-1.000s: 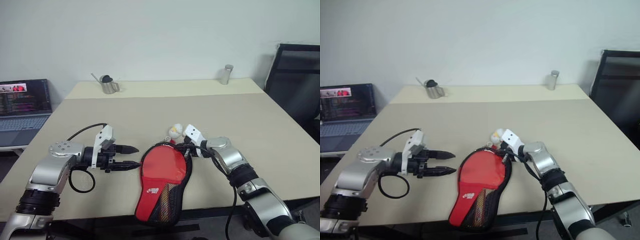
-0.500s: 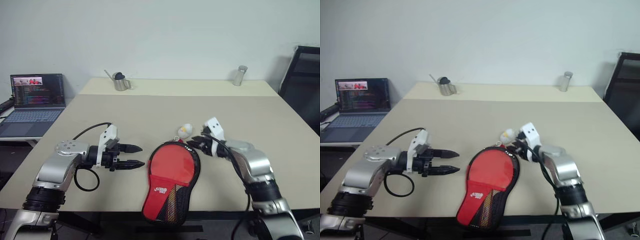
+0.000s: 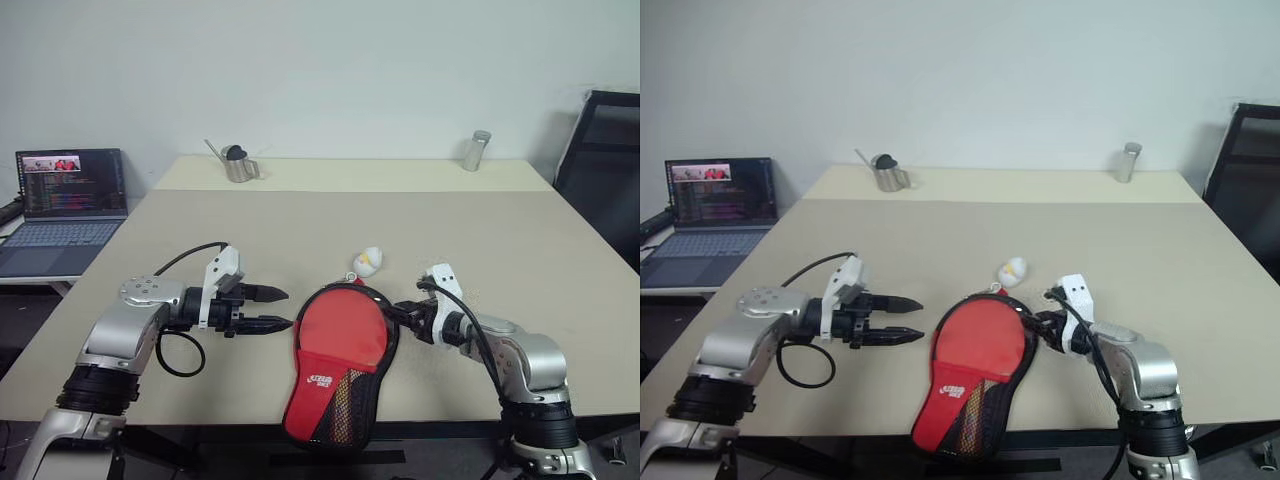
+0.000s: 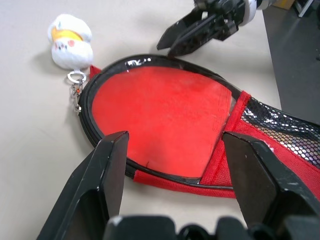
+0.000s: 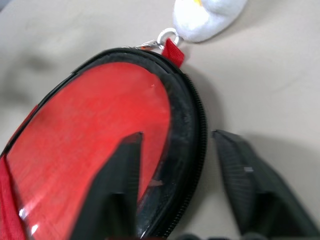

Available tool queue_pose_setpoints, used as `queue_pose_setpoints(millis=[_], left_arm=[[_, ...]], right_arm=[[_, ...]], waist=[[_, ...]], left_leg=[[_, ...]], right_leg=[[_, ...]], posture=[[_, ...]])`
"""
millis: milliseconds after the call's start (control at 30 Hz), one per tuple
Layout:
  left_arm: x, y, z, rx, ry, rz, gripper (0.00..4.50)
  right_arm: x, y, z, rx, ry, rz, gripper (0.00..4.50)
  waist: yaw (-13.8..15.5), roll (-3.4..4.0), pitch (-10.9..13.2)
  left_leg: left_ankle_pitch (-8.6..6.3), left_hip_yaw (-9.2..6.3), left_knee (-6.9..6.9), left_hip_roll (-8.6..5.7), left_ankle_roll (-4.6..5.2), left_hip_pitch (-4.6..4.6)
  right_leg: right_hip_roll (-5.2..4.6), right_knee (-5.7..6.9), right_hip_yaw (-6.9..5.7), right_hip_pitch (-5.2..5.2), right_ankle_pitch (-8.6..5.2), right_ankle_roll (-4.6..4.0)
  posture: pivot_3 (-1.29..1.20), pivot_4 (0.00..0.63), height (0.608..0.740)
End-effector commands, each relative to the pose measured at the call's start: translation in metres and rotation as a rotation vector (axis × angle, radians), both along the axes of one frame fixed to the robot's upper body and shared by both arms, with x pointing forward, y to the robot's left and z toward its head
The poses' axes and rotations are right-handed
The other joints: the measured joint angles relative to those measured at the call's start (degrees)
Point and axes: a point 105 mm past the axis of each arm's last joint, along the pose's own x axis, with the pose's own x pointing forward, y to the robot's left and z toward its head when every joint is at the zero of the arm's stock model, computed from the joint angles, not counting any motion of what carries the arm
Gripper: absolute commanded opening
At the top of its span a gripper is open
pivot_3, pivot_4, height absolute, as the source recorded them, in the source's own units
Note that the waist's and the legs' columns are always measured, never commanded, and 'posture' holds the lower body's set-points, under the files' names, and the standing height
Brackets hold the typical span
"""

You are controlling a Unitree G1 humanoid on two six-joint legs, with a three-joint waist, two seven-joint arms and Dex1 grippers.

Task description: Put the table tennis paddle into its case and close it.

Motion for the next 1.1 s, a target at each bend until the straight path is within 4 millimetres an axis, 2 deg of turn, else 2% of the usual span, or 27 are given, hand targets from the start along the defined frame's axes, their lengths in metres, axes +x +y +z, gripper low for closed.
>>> queue_pose_setpoints(millis=[33, 100, 267, 467, 633, 733, 900, 933, 1100], left_arm=[[0.002, -0.002, 0.011, 0.007, -0.046, -0.024, 3.23], [0.002, -0.002, 0.011, 0.012, -0.050, -0.029, 3.23], [0.004, -0.004, 0.012, 0.014, -0.059, -0.037, 3.23], [0.007, -0.005, 0.013, 0.017, -0.067, -0.044, 3.23], [0.007, -0.005, 0.013, 0.021, -0.073, -0.046, 3.23], [0.007, -0.004, 0.013, 0.024, -0.074, -0.045, 3.23], [0.007, -0.003, 0.012, 0.025, -0.075, -0.042, 3.23], [0.007, -0.003, 0.012, 0.025, -0.075, -0.042, 3.23], [0.008, -0.003, 0.012, 0.028, -0.076, -0.039, 3.23]], right_arm=[[0.005, 0.000, 0.006, 0.005, -0.021, -0.017, 3.95], [0.006, 0.000, 0.001, -0.008, -0.010, -0.020, 4.46], [0.006, 0.003, -0.009, 0.001, 0.035, -0.009, 4.46], [0.005, 0.019, -0.012, 0.028, 0.060, 0.045, 4.46], [0.005, 0.030, -0.012, -0.004, 0.026, 0.103, 2.89], [0.003, 0.035, -0.014, -0.014, 0.019, 0.120, 1.74], [0.005, 0.039, -0.019, -0.014, 0.023, 0.119, 0.21], [0.006, 0.039, -0.019, -0.009, 0.024, 0.113, 0.01], [0.011, 0.039, -0.016, 0.006, 0.024, 0.104, 0.01]], waist=[[0.0, 0.00, 0.0], [0.0, 0.00, 0.0], [-0.1, 0.00, 0.0], [-0.3, -0.01, 0.0], [-0.6, -0.01, 0.0], [-0.6, -0.01, 0.0], [-0.8, -0.01, 0.0], [-0.8, -0.01, 0.0], [-1.3, -0.01, 0.0]], left_leg=[[0.00, 0.00, 0.00, 0.00, 0.00, 0.01], [0.00, 0.01, 0.00, -0.01, 0.00, 0.01], [0.00, 0.00, 0.00, 0.00, 0.00, 0.03], [0.00, 0.02, 0.02, 0.01, 0.01, 0.20], [0.00, 0.01, -0.01, 0.03, 0.01, 0.19], [0.00, 0.02, -0.01, 0.03, 0.01, 0.16], [0.00, 0.02, -0.01, 0.05, 0.01, 0.19], [0.00, 0.01, -0.01, 0.06, 0.01, 0.20], [0.00, 0.03, 0.00, 0.06, 0.01, 0.23]], right_leg=[[0.00, 0.00, 0.00, 0.01, 0.00, 0.00], [0.00, 0.00, 0.00, 0.01, 0.00, 0.00], [0.01, 0.00, 0.00, 0.04, 0.00, 0.00], [0.03, 0.01, 0.01, 0.18, 0.00, 0.00], [0.06, 0.02, 0.01, 0.16, 0.00, 0.01], [0.06, -0.01, 0.02, 0.15, 0.00, 0.01], [0.07, 0.01, 0.03, 0.16, 0.00, 0.01], [0.08, 0.02, 0.02, 0.16, 0.00, 0.01], [0.08, 0.04, 0.04, 0.18, 0.00, 0.00]], posture=[[0.00, 0.150, 0.740], [0.00, 0.150, 0.740], [0.00, 0.150, 0.740], [0.00, 0.150, 0.740], [0.00, 0.150, 0.740], [0.00, 0.150, 0.740], [0.00, 0.150, 0.740], [0.00, 0.150, 0.740], [0.00, 0.150, 0.740]])
